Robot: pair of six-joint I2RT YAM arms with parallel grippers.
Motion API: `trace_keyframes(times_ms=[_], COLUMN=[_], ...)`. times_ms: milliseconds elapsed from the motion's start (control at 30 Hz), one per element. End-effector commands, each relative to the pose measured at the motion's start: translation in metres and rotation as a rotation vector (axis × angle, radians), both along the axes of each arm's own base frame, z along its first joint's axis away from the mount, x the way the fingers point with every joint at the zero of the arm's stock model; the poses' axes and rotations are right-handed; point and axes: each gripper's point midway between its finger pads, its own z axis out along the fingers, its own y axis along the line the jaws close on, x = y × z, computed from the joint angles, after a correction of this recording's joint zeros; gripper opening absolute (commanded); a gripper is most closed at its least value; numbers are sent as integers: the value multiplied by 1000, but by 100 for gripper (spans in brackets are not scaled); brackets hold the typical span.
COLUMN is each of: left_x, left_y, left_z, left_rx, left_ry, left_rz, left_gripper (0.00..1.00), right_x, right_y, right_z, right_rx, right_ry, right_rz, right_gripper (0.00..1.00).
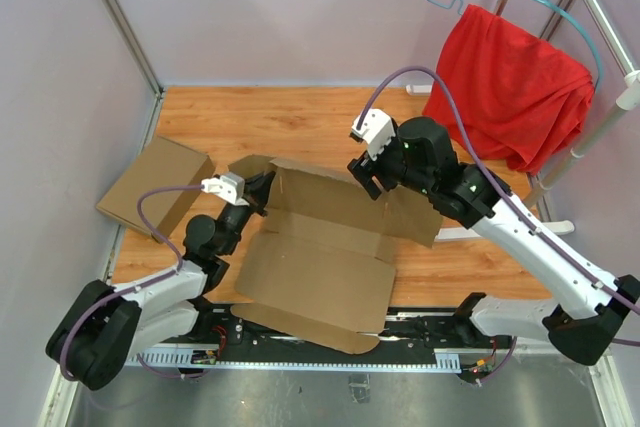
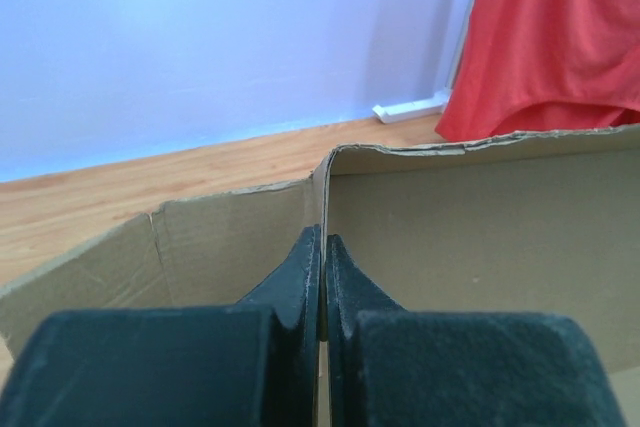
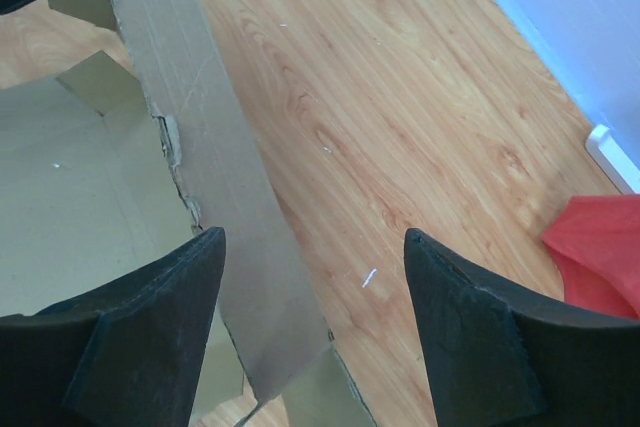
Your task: Fold the paper box
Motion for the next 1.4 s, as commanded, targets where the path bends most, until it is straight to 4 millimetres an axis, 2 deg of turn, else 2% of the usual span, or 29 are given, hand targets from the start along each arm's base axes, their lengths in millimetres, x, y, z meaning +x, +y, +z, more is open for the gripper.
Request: trace_keyframes(times_ms=[0,100,200,333,433,567,700,800,933,1033,1133,1200,1300,1367], left_x=[-14,-16,-11,-10,-12,-13,-15,-13,-12,-15,-17,-17,-16,-15], left_y=[12,12,5,1,0,1,-2,-8,-12,-10,-6,-8,-10,-10], left_z=[36,32,24,18,17,15,11,6,2,2,3,0,-2,-3], left_rx=[-110,-132,-106,-64,-45,-34,-32,-11,4,11,2,4,1,2], left_ry=[-190,-216,-199,-190,-196,-200,-203,-198,-192,-215,-234,-225,-215,-214], left_rz=[27,19,8,12,13,17,-2,-21,-29,-15,5,-5,-7,-7], left_gripper=[0,0,0,0,0,0,0,5,10,9,6,5,5,5], right_x=[-12,-8,-8,-9,-8,-8,-14,-14,-17,-17,-8,-4,-5,-8], right_y=[16,28,39,40,39,42,48,49,55,59,57,55,47,40], right_z=[11,7,-15,-41,-53,-53,-60,-70,-71,-68,-66,-64,-69,-76], right_rx=[7,3,-28,-62,-86,-79,-61,-62,-14,52,84,79,34,-7], right_ry=[19,46,119,167,179,190,242,293,345,387,408,407,419,400], right_rz=[104,130,166,167,168,191,253,261,295,320,305,288,261,233], right_gripper=[74,76,77,75,72,72,79,82,84,85,85,81,60,56])
